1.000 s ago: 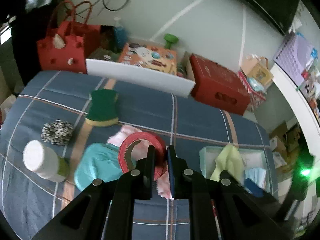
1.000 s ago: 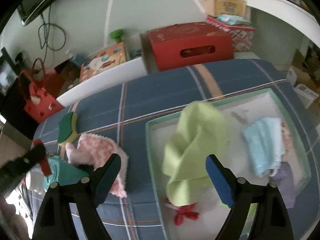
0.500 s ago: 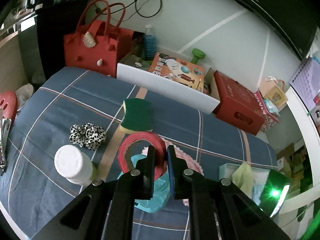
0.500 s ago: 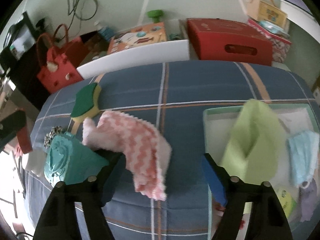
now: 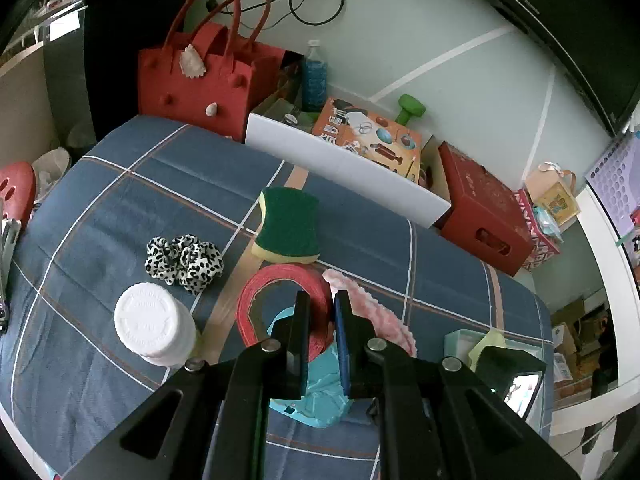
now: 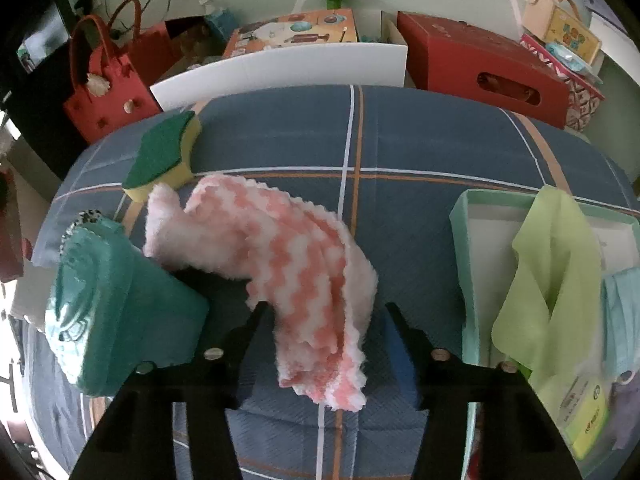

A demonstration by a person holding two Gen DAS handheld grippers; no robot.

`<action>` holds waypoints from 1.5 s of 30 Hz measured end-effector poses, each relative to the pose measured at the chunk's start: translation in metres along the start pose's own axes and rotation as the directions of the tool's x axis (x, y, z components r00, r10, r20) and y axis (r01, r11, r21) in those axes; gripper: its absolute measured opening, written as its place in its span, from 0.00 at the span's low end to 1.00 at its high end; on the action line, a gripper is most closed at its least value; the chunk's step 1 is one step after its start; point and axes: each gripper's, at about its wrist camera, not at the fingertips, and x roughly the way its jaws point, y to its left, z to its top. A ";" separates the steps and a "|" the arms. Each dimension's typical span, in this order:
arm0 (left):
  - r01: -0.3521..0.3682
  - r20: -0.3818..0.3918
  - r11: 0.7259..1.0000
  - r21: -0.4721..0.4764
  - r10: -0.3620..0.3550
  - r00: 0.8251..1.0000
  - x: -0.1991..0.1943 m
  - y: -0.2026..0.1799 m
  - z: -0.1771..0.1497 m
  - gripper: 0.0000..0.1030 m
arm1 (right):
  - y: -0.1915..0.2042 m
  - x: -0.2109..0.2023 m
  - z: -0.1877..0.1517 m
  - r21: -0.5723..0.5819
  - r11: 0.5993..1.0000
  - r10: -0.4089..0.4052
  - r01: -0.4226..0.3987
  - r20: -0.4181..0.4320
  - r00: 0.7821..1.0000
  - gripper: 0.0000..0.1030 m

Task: Organize soft objects
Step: 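Lift the red ring and pink cloth and carry both over the tray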

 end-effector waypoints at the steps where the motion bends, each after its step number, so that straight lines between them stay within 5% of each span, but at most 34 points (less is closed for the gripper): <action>1: 0.000 0.000 1.000 0.000 0.000 1.000 0.000 0.000 0.000 0.11 | 0.000 0.001 0.000 0.001 1.000 -0.001 0.001 -0.001 1.000 0.50; 11: -0.002 -0.012 1.000 0.001 0.002 1.000 0.003 -0.001 0.000 0.11 | 0.000 0.000 -0.001 0.003 1.000 0.012 -0.012 0.023 1.000 0.13; 23: 0.020 0.015 1.000 0.022 -0.020 1.000 -0.009 -0.009 0.000 0.11 | -0.013 -0.062 0.007 0.047 0.998 0.038 -0.050 0.218 0.975 0.11; 35: 0.057 0.066 0.997 0.059 -0.061 0.996 -0.033 -0.022 0.000 0.11 | -0.043 -0.157 0.006 0.118 0.991 -0.006 -0.055 0.462 0.887 0.11; 45: 0.101 0.054 0.983 0.154 -0.111 0.992 -0.035 -0.060 -0.014 0.11 | -0.097 -0.222 -0.014 0.280 0.959 -0.147 -0.030 0.590 0.794 0.11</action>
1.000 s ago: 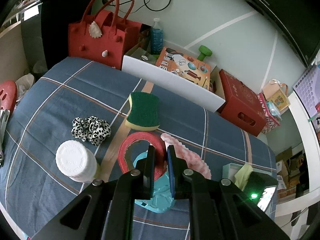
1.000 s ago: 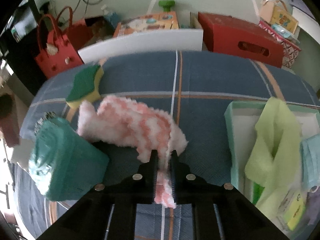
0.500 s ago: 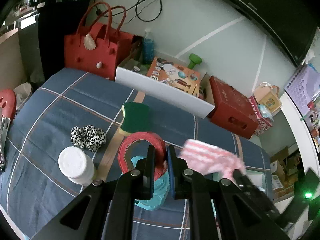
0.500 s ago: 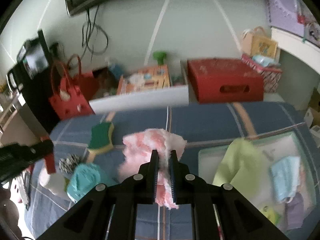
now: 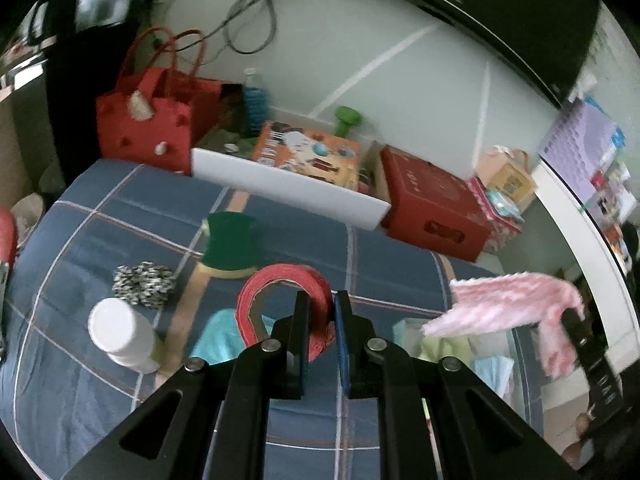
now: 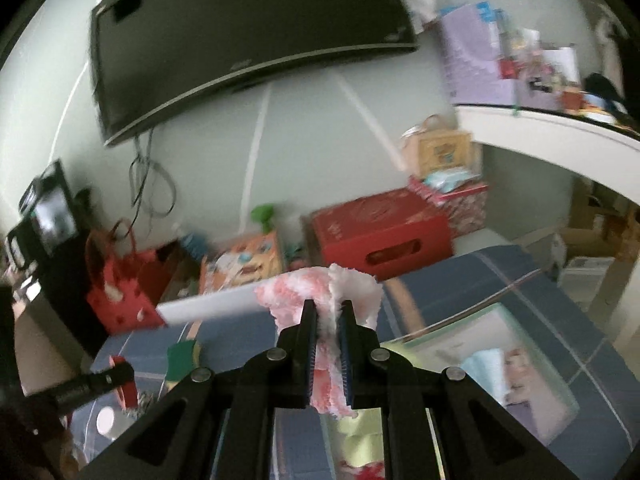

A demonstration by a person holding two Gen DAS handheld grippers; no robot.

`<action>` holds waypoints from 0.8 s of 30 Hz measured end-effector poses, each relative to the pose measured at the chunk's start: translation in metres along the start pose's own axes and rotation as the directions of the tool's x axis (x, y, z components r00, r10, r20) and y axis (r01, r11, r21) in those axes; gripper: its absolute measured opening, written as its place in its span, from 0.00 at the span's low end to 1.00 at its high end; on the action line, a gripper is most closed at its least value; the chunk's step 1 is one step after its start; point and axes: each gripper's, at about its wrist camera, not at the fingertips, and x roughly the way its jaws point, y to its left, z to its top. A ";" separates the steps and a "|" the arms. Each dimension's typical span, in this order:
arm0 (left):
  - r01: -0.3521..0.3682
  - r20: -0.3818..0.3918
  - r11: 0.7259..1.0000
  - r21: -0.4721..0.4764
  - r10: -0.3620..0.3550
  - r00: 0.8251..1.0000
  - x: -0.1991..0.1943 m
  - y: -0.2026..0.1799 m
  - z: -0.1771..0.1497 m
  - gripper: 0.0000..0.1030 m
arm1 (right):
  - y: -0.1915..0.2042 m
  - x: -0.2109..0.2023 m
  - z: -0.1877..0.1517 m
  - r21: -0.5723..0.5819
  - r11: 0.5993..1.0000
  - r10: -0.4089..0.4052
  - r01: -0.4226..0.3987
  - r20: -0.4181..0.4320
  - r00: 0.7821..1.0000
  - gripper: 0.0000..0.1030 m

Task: Organize soft objects
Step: 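Lift the red ring and pink cloth and carry both over the tray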

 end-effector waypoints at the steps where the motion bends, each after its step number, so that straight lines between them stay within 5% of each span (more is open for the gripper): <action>1: 0.016 -0.006 1.000 0.016 -0.016 1.000 0.001 -0.007 -0.002 0.11 | -0.007 -0.005 0.003 0.014 1.000 -0.018 0.017 0.014 1.000 0.11; 12: 0.142 -0.076 0.965 0.220 -0.128 0.989 0.020 -0.094 -0.034 0.11 | -0.070 -0.024 0.011 0.109 0.980 -0.174 0.169 0.038 0.984 0.11; 24: 0.308 -0.241 0.888 0.341 -0.234 0.942 0.076 -0.158 -0.076 0.12 | -0.103 -0.007 0.002 0.166 0.962 -0.207 0.215 -0.060 0.976 0.11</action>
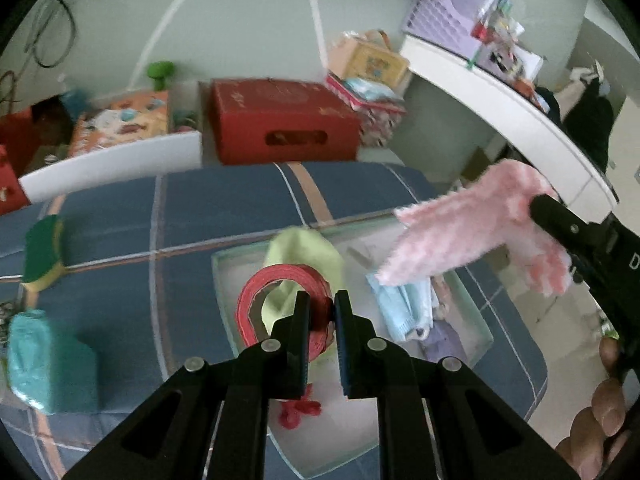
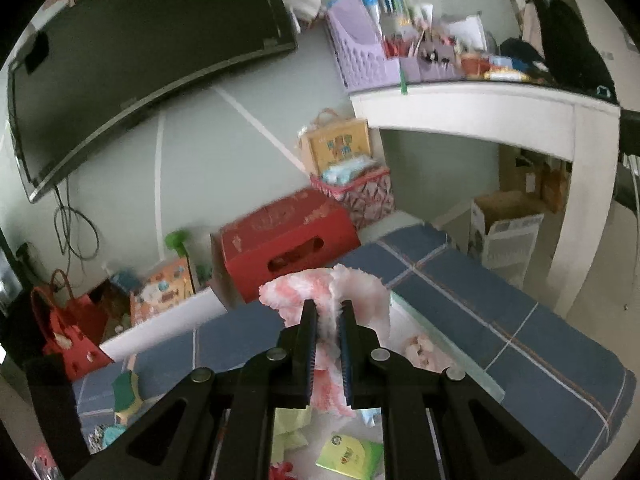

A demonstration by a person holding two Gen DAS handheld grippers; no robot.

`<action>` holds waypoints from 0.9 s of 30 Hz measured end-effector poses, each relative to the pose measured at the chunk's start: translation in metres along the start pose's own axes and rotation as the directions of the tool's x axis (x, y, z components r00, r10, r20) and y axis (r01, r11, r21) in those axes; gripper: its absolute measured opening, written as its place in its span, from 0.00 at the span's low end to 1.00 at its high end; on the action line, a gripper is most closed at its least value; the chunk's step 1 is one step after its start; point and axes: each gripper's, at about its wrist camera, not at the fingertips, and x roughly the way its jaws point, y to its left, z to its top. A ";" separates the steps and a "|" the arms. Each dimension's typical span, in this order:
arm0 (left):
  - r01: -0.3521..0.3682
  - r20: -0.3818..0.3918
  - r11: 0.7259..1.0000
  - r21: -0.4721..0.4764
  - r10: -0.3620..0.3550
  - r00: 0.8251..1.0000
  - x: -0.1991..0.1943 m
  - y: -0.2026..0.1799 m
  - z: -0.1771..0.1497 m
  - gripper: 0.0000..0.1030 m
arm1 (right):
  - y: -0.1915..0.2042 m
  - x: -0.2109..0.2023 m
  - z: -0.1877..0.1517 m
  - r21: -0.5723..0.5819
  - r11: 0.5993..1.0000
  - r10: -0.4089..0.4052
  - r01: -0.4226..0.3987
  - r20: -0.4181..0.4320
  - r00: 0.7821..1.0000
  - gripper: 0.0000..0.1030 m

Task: Organize soft objects
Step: 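Lift the red ring and pink cloth and carry both over the tray, then open both tools to drop the red ring and pink cloth in the tray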

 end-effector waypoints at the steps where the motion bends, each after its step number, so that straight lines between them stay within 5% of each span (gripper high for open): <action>1: 0.009 -0.010 1.000 0.004 -0.009 1.000 0.007 -0.001 -0.002 0.12 | -0.001 0.006 -0.002 -0.001 1.000 -0.006 0.006 -0.017 1.000 0.11; 7: 0.020 -0.062 1.000 0.012 -0.020 0.998 0.036 -0.002 -0.011 0.12 | -0.005 0.044 -0.020 -0.018 0.998 -0.060 0.058 -0.183 0.981 0.11; 14: 0.024 -0.102 1.000 0.012 -0.023 0.995 0.053 -0.001 -0.017 0.12 | -0.012 0.075 -0.040 -0.039 0.992 -0.125 0.118 -0.334 0.934 0.14; 19: 0.007 -0.118 1.000 0.004 -0.006 0.993 0.053 -0.001 -0.018 0.12 | -0.018 0.077 -0.042 -0.035 0.990 -0.141 0.137 -0.357 0.923 0.15; 21: -0.010 -0.119 1.000 0.002 0.010 0.993 0.051 0.001 -0.016 0.19 | -0.017 0.075 -0.040 -0.035 0.991 -0.136 0.132 -0.354 0.925 0.16; 23: -0.032 -0.121 0.999 -0.006 0.031 0.992 0.047 0.004 -0.014 0.51 | -0.016 0.073 -0.038 -0.038 0.991 -0.136 0.131 -0.354 0.925 0.22; 24: -0.036 -0.116 0.999 -0.015 0.034 0.993 0.044 0.006 -0.013 0.58 | -0.015 0.072 -0.038 -0.038 0.991 -0.133 0.128 -0.352 0.927 0.27; 27: -0.029 -0.098 0.999 -0.033 0.026 0.995 0.036 0.011 -0.008 0.62 | -0.011 0.066 -0.034 -0.038 0.992 -0.128 0.122 -0.336 0.933 0.40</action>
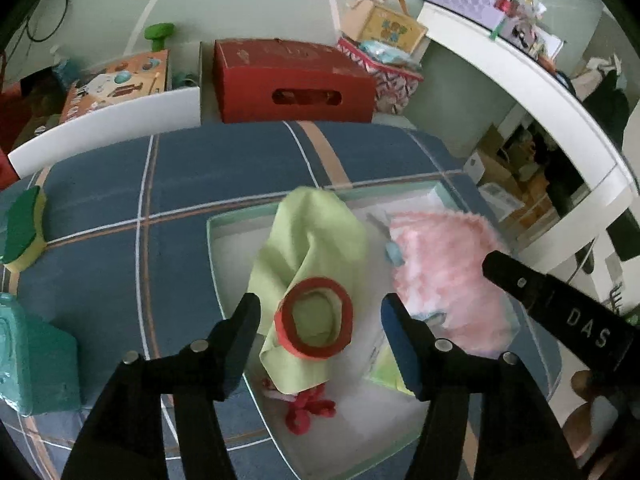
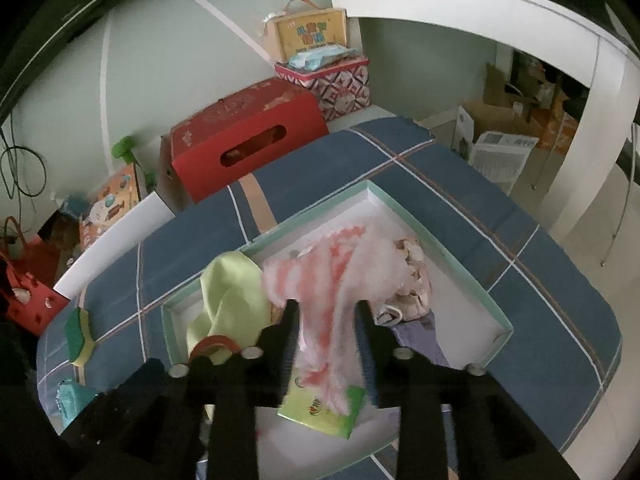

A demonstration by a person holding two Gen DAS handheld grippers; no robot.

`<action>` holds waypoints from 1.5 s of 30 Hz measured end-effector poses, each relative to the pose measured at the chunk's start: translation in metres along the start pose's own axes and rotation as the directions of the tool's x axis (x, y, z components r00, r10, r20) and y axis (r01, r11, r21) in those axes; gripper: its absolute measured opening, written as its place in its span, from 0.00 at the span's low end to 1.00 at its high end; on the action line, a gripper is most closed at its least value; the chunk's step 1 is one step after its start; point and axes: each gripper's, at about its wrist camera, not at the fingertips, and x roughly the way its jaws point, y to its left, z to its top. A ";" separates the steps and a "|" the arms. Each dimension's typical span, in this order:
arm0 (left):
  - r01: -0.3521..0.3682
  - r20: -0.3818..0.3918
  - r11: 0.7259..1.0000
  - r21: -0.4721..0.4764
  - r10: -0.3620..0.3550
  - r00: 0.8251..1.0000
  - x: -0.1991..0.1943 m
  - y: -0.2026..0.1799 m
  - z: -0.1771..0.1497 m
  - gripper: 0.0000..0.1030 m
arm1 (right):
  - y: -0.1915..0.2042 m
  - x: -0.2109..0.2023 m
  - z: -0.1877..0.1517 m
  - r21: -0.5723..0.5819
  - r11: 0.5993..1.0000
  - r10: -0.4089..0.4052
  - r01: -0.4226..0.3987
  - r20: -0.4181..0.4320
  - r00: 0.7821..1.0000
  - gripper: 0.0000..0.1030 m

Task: Organize soft objects
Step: 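Open both tools to drop the red ring and pink cloth in the tray, then move both tools back from the tray toward the pile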

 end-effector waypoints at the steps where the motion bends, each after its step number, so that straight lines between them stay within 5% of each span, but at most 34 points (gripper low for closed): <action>1: -0.004 0.003 1.000 -0.005 0.004 1.000 -0.004 0.002 0.001 0.62 | 0.001 -0.002 0.000 -0.003 1.000 0.000 0.000 0.005 1.000 0.42; 12: -0.144 0.004 0.975 -0.171 0.146 0.989 -0.039 0.052 0.008 0.71 | 0.005 -0.011 0.003 -0.019 1.000 -0.024 0.024 0.029 0.999 0.88; 26: -0.301 -0.007 0.877 -0.375 0.322 0.947 -0.084 0.137 0.000 0.71 | 0.042 0.000 -0.007 -0.100 0.994 0.029 -0.030 -0.019 0.999 0.89; 39: -0.399 -0.051 0.714 -0.575 0.455 0.889 -0.137 0.235 -0.033 0.71 | 0.128 0.000 -0.042 -0.283 0.948 0.126 -0.143 -0.076 0.989 0.89; 45: -0.378 -0.061 0.687 -0.621 0.438 0.897 -0.148 0.258 -0.048 0.72 | 0.160 -0.006 -0.062 -0.356 0.918 0.154 -0.176 -0.089 0.984 0.89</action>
